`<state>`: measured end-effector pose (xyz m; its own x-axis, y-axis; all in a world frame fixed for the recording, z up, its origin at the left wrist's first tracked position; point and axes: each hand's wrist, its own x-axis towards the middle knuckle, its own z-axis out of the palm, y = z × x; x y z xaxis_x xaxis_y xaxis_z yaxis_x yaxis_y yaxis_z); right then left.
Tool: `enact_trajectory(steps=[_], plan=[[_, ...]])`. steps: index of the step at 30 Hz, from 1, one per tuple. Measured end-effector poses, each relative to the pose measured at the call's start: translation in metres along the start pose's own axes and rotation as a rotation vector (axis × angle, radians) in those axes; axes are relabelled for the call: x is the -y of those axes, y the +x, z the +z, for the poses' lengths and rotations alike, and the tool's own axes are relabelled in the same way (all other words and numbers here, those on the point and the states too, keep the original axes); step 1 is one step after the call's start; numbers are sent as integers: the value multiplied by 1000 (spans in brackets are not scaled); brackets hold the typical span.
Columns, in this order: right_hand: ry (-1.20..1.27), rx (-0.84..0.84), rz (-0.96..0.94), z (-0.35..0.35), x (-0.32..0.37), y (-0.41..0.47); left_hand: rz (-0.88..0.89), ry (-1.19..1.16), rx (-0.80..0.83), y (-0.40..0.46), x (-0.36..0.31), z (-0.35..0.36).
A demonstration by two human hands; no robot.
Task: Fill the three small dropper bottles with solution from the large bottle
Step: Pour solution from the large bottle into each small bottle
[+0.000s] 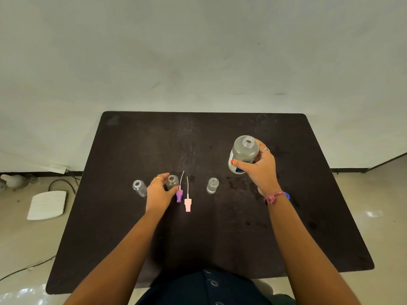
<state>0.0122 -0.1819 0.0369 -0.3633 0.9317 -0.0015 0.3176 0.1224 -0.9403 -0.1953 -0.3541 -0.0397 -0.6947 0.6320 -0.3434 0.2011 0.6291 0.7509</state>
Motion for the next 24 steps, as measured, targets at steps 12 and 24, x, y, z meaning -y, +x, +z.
enact_trajectory(steps=[12, 24], plan=[[10, -10, -25, -13, 12, 2, 132, -108, -145, -11, -44, -18], [19, -10, -123, -46, 52, 15, 398, -284, -155, -36, -152, -27]])
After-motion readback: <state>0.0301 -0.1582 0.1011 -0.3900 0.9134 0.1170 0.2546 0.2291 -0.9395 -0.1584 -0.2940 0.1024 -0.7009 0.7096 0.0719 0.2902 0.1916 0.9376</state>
